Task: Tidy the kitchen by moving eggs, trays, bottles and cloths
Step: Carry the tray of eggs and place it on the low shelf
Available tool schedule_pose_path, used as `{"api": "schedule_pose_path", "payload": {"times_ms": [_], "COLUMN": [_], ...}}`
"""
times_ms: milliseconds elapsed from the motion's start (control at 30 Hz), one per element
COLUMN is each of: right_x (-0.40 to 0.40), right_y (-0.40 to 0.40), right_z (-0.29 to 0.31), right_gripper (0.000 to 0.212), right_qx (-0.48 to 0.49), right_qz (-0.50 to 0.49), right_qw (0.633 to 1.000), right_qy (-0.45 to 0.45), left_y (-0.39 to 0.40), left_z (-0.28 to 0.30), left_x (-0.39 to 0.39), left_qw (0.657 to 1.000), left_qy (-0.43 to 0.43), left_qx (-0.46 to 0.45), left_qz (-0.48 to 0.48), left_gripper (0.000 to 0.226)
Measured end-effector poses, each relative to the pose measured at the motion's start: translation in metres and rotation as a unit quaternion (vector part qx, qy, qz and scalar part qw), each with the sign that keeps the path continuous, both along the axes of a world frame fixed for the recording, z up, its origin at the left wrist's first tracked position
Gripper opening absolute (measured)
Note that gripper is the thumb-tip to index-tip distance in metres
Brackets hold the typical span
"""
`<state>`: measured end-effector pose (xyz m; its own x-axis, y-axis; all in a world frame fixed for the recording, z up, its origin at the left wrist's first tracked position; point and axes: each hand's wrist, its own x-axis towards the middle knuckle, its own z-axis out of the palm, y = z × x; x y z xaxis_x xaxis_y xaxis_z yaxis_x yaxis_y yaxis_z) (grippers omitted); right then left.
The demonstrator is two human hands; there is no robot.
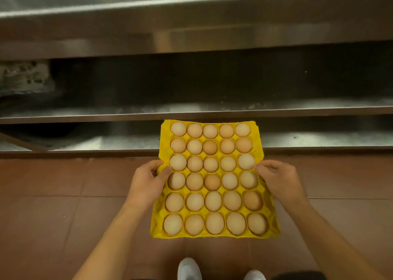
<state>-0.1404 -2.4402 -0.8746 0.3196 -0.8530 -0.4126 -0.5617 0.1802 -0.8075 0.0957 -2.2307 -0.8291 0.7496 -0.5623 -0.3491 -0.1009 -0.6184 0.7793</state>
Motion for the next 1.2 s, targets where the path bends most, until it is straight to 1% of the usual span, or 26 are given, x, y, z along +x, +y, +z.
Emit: {"api": "schedule_pose_path", "payload": {"times_ms": [100, 167, 200, 267, 400, 500, 633, 733, 800, 833, 967, 1033, 1200], "right_x": [0.001, 0.003, 0.004, 0.008, 0.015, 0.025, 0.040, 0.045, 0.047, 0.048, 0.049, 0.050, 0.054], "right_y": [-0.012, -0.019, -0.023, -0.030, -0.044, -0.057, -0.075, -0.082, -0.084, -0.085, -0.087, -0.088, -0.092], "right_z": [-0.041, -0.064, -0.075, -0.094, -0.128, -0.152, -0.175, -0.191, -0.199, -0.201, -0.211, -0.215, -0.216], "right_gripper": [0.016, 0.005, 0.003, 0.008, 0.007, 0.011, 0.017, 0.022, 0.022, 0.022, 0.019, 0.017, 0.034], "right_qx": [0.002, -0.006, -0.012, -0.020, -0.031, -0.048, -0.060, -0.051, -0.043, -0.041, -0.035, -0.031, -0.026], "right_qz": [-0.001, -0.005, -0.003, 0.000, 0.006, 0.016, 0.037, 0.041, 0.037, 0.034, 0.021, 0.014, 0.005], "right_qw": [1.000, 1.000, 1.000, 1.000, 1.000, 0.999, 0.997, 0.997, 0.997, 0.997, 0.997, 0.998, 0.998], "right_qy": [-0.004, -0.011, -0.010, -0.004, -0.002, 0.012, 0.028, 0.049, 0.054, 0.054, 0.058, 0.059, 0.057], "left_y": [-0.012, -0.021, -0.026, -0.035, -0.051, -0.063, -0.074, -0.081, -0.083, -0.084, -0.085, -0.087, -0.089], "left_z": [-0.042, -0.067, -0.079, -0.099, -0.131, -0.160, -0.191, -0.204, -0.208, -0.211, -0.223, -0.228, -0.234], "left_x": [0.000, 0.002, 0.004, 0.009, 0.019, 0.031, 0.045, 0.047, 0.048, 0.048, 0.052, 0.055, 0.058], "left_qw": [1.000, 1.000, 1.000, 1.000, 0.998, 0.998, 0.997, 0.997, 0.996, 0.995, 0.994, 0.994, 0.988], "left_qy": [0.002, 0.004, 0.005, 0.002, 0.004, 0.007, 0.045, 0.063, 0.078, 0.089, 0.106, 0.105, 0.144], "left_qx": [-0.003, -0.009, -0.013, -0.023, -0.052, -0.057, -0.048, -0.040, -0.039, -0.039, -0.018, -0.014, -0.034], "left_qz": [0.000, -0.005, -0.007, -0.010, -0.022, -0.004, 0.026, 0.030, 0.031, 0.034, 0.027, 0.022, 0.042], "left_gripper": [0.014, 0.014, 0.014, 0.014, 0.018, 0.021, 0.010, 0.015, 0.012, 0.014, 0.040, 0.047, 0.048]}}
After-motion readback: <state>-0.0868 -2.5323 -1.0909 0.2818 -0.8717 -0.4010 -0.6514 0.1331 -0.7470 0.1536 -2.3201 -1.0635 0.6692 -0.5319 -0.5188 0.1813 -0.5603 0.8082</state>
